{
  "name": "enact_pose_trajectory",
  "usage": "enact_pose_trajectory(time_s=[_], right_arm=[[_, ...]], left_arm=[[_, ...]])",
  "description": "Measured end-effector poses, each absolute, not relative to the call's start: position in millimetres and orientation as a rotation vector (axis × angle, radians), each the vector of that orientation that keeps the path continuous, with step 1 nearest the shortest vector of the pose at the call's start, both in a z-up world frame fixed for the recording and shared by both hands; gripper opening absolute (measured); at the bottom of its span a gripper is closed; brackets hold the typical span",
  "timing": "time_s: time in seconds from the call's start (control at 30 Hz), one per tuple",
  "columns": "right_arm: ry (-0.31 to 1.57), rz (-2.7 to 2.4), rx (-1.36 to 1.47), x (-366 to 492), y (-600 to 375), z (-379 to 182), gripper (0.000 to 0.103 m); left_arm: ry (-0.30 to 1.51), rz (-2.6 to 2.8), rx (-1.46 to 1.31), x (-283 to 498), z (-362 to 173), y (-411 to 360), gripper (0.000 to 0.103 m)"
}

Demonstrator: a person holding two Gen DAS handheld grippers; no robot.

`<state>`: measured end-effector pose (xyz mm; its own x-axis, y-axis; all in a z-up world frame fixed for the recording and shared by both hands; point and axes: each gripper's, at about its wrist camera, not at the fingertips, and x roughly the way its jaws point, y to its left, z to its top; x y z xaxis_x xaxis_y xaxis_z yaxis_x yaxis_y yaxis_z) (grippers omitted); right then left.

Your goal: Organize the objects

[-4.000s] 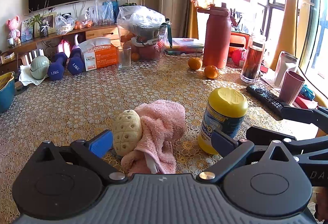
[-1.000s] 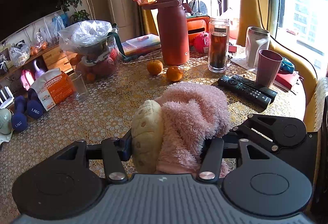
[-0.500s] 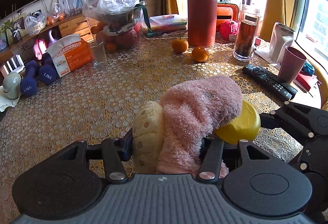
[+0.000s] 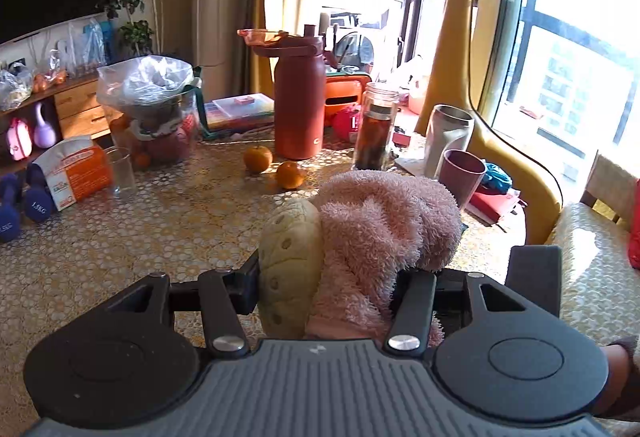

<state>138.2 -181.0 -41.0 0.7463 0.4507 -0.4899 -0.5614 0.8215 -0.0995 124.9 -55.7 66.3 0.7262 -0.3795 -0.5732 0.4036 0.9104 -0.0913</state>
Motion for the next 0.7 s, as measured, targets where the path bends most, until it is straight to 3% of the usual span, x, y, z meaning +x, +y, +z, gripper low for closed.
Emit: enact_pose_trajectory(time_s=[0.23, 0.7], right_arm=[[0.471, 0.568, -0.24, 139.7, -184.0, -40.5, 0.062], [0.47, 0.569, -0.24, 141.9, -190.2, -39.6, 0.062]], left_arm=[[0.732, -0.481, -0.027, 153.5, 39.3, -61.7, 0.053], [0.751, -0.341, -0.048, 167.1, 27.6, -29.5, 0.053]])
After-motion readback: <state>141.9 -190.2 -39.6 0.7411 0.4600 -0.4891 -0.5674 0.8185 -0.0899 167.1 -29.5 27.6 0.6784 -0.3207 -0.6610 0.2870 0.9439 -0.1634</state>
